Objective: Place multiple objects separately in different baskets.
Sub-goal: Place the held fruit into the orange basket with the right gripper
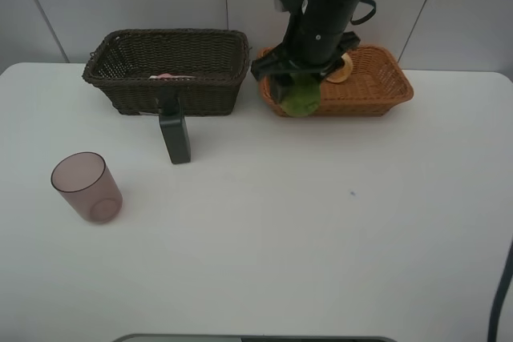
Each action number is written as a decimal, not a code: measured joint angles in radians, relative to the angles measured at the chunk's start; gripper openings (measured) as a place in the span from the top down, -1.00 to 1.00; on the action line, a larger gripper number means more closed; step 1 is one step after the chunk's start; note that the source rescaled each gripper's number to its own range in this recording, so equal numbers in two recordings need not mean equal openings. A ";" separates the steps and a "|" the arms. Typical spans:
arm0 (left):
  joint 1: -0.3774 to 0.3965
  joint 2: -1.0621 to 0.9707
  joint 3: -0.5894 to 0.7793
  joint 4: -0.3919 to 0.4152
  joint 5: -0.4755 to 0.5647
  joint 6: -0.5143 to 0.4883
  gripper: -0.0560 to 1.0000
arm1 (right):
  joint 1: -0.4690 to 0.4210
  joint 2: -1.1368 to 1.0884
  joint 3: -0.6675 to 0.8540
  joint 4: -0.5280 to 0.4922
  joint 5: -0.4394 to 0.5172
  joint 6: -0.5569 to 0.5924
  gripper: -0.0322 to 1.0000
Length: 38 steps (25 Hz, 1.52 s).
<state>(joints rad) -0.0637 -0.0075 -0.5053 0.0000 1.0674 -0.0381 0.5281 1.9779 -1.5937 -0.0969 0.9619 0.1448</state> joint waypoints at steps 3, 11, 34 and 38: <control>0.000 0.000 0.000 0.000 0.000 0.000 -1.00 | -0.081 0.000 -0.022 -0.002 -0.064 0.063 0.19; 0.000 0.000 0.000 0.000 0.000 0.000 -1.00 | -0.242 0.050 -0.025 -0.005 -0.283 0.129 0.19; 0.000 0.000 0.000 0.000 0.000 0.000 -1.00 | -0.269 0.149 -0.025 -0.056 -0.370 0.131 -0.78; 0.000 0.000 0.000 0.000 0.000 0.000 -1.00 | -0.262 0.102 -0.025 -0.056 -0.341 0.131 -0.84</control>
<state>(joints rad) -0.0637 -0.0075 -0.5053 0.0000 1.0674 -0.0381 0.2659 2.0797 -1.6183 -0.1527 0.6209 0.2757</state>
